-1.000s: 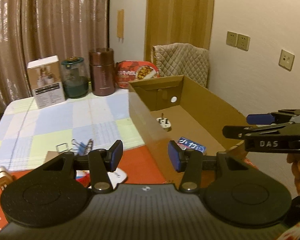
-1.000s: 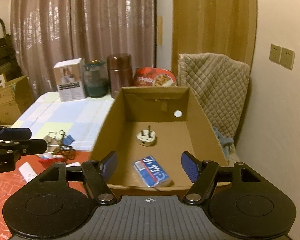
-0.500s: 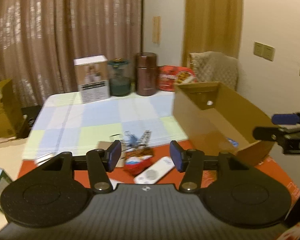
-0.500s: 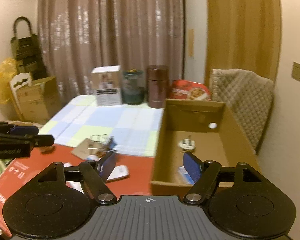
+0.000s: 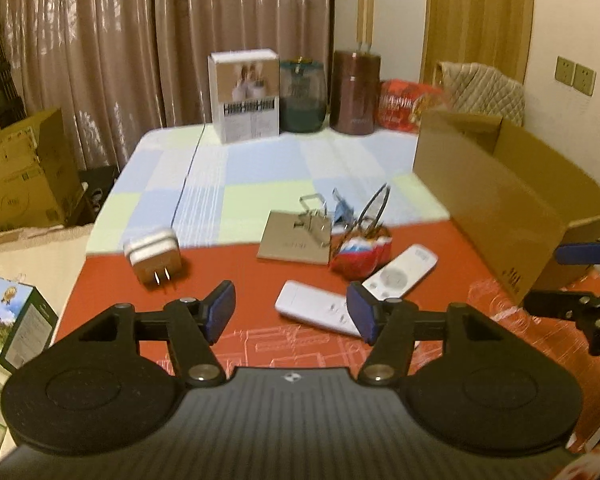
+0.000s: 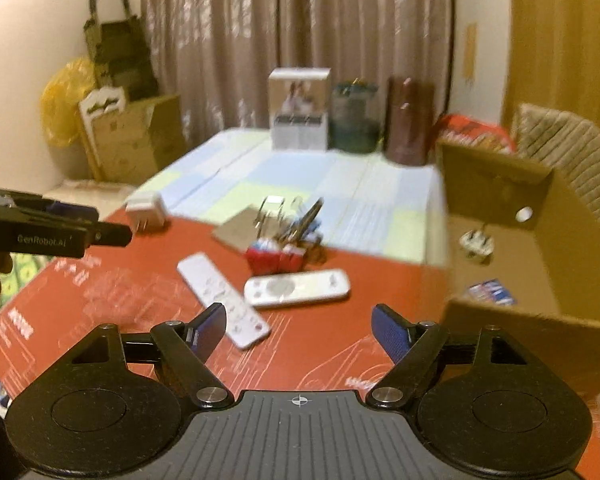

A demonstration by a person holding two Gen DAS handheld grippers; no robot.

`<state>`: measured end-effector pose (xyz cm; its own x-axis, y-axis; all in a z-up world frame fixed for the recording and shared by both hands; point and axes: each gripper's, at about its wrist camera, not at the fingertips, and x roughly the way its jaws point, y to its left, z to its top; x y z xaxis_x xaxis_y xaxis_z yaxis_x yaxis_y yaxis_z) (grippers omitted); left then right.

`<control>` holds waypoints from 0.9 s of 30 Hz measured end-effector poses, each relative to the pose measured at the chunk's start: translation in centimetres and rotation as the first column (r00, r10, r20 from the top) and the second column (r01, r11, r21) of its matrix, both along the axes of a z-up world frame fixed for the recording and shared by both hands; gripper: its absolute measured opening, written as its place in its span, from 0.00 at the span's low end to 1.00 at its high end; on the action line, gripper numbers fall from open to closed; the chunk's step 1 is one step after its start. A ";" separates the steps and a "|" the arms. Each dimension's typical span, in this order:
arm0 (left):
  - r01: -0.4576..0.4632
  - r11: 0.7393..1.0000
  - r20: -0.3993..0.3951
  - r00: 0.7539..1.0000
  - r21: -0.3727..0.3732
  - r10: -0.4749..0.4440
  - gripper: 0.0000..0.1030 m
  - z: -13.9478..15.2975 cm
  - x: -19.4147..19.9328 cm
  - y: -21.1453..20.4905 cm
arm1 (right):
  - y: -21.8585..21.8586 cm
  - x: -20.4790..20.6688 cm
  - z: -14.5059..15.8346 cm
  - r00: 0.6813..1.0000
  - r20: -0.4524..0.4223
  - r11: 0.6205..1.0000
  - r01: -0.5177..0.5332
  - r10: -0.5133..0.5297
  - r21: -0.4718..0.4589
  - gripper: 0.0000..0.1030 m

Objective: Organize rigid objects
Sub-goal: 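Move both tools back over the white remotes on the mat, then grasp the long white remote with the right tool while the left tool grasps the round-button remote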

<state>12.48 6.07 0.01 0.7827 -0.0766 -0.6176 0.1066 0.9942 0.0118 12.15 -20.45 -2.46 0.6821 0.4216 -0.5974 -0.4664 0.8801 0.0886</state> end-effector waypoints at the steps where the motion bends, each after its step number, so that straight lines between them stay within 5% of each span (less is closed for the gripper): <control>1: -0.001 1.000 -0.009 1.000 0.000 0.001 0.56 -0.6 0.2 0.3 | 0.5 0.4 -0.8 1.000 -0.015 1.000 -0.020 0.020 -0.011 0.75; 8: 0.011 1.000 -0.065 0.998 -0.026 -0.013 0.56 -3.5 2.6 1.6 | 3.5 4.1 -4.1 0.992 -0.056 0.990 -0.119 0.114 -0.076 0.75; 23: 0.060 0.996 -0.158 0.985 -0.060 -0.069 0.57 -5.7 7.3 1.8 | 7.8 8.6 -8.4 0.946 -0.145 0.951 -0.301 0.289 -0.066 0.74; 27: 0.059 0.997 -0.158 0.985 -0.048 -0.066 0.57 -5.8 7.7 2.2 | 8.8 9.2 -9.1 0.934 -0.161 0.941 -0.333 0.320 -0.061 0.64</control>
<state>20.16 8.29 -5.80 0.6671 -0.1517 -0.7293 0.1656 0.9847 -0.0534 21.30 -11.67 -11.57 0.4174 0.5490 -0.7242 -0.7168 0.6887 0.1090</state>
